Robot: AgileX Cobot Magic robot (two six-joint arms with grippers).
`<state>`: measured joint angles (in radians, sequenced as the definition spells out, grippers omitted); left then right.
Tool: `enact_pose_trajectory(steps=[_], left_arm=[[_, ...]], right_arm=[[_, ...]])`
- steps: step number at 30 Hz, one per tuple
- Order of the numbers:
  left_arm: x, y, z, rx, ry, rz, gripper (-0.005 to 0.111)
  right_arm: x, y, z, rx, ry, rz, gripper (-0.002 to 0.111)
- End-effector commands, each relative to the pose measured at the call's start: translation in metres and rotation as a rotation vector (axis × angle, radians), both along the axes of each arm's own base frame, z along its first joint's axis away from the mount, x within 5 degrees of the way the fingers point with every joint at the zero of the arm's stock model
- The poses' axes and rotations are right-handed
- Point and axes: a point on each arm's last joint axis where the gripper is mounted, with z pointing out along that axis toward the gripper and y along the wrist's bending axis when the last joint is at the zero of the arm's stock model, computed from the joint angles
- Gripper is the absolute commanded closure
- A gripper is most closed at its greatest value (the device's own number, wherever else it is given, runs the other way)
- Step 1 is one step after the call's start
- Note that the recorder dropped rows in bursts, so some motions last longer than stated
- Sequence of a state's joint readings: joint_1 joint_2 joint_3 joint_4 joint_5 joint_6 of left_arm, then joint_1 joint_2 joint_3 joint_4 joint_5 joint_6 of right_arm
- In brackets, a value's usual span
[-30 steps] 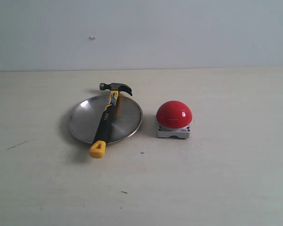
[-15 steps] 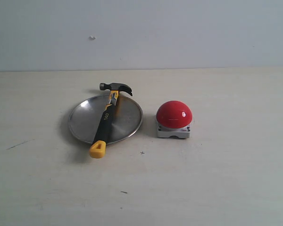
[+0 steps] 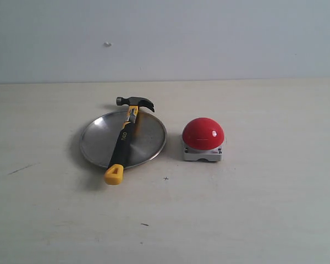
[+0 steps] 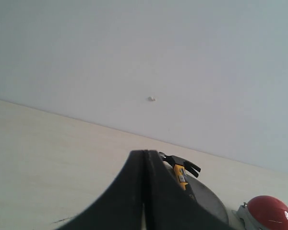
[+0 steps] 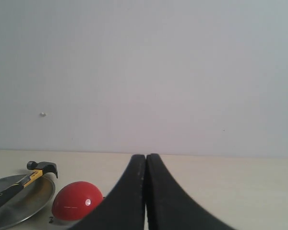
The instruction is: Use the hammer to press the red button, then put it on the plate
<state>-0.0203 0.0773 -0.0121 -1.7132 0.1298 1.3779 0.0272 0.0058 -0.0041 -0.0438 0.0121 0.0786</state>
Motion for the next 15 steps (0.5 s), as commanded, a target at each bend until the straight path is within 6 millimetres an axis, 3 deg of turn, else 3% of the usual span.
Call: enact_pose_trajectory(steps=[1, 3, 8, 15], left_arm=[[-0.0004, 0.0002, -0.0004, -0.003, -0.003, 0.003, 0.107], [-0.0003, 0.0004, -0.0005, 0.008, -0.004, 0.005, 0.107], [-0.0001, 0.0022, -0.0013, 0.244, -0.027, 0.033, 0.107], [0.0000, 0.0029, -0.0014, 0.302, -0.033, 0.044, 0.107]], right_arm=[[-0.0004, -0.0003, 0.0000, -0.004, -0.014, -0.006, 0.108], [-0.0004, -0.0003, 0.0000, -0.004, -0.014, -0.006, 0.108], [-0.0004, -0.0003, 0.0000, -0.004, -0.014, -0.006, 0.108], [-0.0004, -0.0003, 0.0000, -0.004, -0.014, -0.006, 0.108]])
